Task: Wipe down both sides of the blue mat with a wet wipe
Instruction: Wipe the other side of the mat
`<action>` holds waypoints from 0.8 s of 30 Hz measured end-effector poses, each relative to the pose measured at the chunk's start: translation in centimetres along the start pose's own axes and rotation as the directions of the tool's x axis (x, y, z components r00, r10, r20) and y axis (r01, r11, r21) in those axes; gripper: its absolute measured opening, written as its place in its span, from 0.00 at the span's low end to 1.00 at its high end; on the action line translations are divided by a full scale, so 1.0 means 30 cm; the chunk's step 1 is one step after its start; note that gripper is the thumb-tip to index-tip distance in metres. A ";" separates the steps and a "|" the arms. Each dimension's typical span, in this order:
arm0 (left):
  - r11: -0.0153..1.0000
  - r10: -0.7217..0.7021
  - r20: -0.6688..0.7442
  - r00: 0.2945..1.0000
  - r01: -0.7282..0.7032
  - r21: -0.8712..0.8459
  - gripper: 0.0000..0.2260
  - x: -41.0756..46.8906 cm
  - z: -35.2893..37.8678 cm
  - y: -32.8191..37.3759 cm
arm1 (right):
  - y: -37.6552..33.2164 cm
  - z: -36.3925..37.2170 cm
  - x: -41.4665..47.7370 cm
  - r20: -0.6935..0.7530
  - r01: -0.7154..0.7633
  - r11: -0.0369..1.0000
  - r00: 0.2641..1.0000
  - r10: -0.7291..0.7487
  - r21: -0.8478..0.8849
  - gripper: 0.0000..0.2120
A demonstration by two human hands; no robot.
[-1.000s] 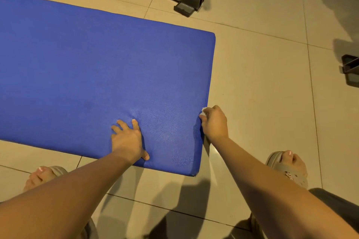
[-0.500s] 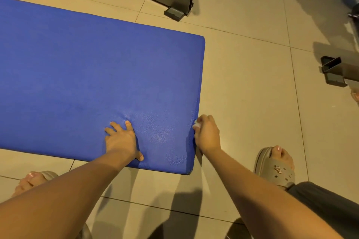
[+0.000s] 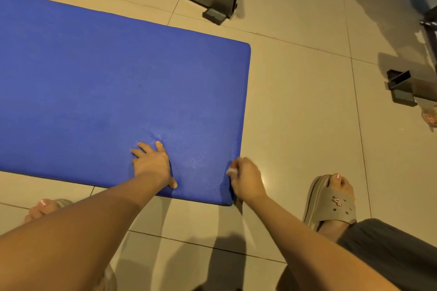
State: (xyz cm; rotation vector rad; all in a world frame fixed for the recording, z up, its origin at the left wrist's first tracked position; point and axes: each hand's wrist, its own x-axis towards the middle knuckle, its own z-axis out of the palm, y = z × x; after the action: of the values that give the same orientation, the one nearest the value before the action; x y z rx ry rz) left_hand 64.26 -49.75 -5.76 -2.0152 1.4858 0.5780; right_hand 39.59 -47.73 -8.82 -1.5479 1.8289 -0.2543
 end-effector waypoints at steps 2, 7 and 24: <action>1.000 0.003 0.000 1.000 -0.003 -0.007 0.64 0.002 0.007 -0.003 | -0.021 -0.017 0.068 -0.058 -0.059 0.996 0.996 0.064 0.072 0.03; 1.000 0.004 -0.010 1.000 -0.004 -0.013 0.65 0.009 0.013 -0.003 | 0.003 0.008 -0.020 -0.054 -0.105 0.985 0.992 0.114 0.137 0.04; 0.999 0.012 -0.016 1.000 -0.013 -0.029 0.66 0.006 0.009 -0.008 | 0.024 0.047 -0.200 0.046 0.108 0.994 0.993 -0.108 -0.003 0.03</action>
State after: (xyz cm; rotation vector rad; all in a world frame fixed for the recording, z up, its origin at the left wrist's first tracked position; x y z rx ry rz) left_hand 64.53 -49.63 -6.03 -2.0388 1.5084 0.5937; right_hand 40.04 -41.62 -7.91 -1.6457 1.7141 -0.2620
